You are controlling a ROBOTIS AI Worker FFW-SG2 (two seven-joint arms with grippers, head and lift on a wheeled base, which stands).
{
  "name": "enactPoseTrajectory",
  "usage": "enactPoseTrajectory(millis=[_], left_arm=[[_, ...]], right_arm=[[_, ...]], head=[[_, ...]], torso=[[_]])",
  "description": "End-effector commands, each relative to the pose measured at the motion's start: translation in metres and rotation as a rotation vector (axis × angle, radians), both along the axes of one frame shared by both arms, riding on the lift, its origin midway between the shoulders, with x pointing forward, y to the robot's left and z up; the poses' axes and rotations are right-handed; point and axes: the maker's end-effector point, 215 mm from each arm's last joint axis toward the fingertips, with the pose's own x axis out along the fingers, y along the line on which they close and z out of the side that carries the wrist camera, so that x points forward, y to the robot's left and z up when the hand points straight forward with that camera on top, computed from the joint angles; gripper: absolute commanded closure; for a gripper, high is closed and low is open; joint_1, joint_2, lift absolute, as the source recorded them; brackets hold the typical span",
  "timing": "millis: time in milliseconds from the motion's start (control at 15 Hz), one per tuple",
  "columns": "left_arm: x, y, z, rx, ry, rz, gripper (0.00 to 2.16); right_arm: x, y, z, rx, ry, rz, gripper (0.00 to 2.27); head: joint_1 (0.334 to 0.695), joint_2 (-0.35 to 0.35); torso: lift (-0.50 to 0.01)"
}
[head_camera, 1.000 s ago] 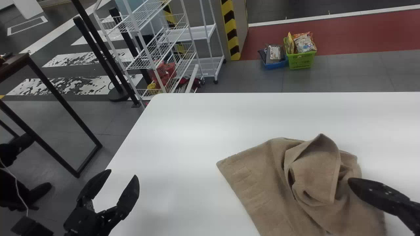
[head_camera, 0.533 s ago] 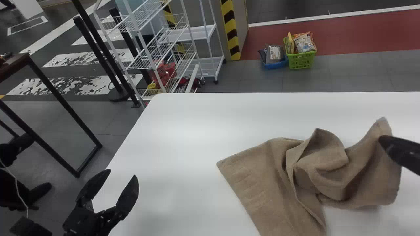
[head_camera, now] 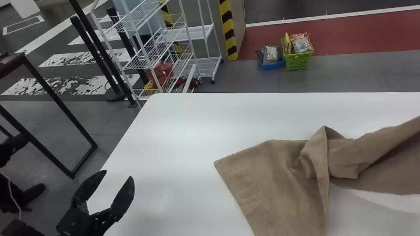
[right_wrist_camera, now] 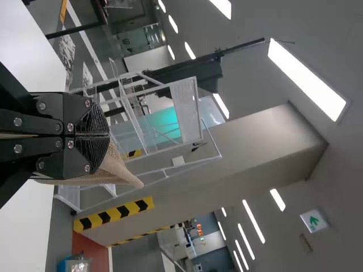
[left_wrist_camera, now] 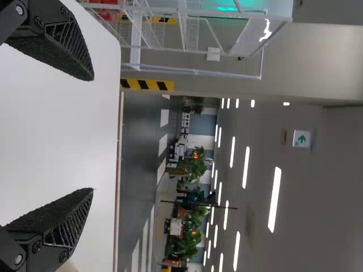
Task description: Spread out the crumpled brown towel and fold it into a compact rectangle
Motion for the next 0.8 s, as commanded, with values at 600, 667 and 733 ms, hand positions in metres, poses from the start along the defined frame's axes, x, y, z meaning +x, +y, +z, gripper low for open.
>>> enactPoseTrajectory(millis=[600,667,733], left_arm=[[-0.001,-0.01,-0.003,-0.011,0.006,-0.051,0.12],[0.0,-0.01,-0.004,-0.012,0.006,-0.049,0.12],[0.0,-0.009,-0.005,-0.013,0.007,-0.048,0.12]], right_arm=[[-0.053,-0.052,-0.044,-0.711,-0.102,0.15,1.44],[-0.057,-0.058,-0.047,-0.755,-0.101,0.156,1.44],[-0.061,-0.065,-0.054,-0.799,-0.08,0.167,1.44]], head=[[0.695,0.209],[0.695,0.207],[0.695,0.206]], torso=[[-0.127],[-0.127],[-0.127]])
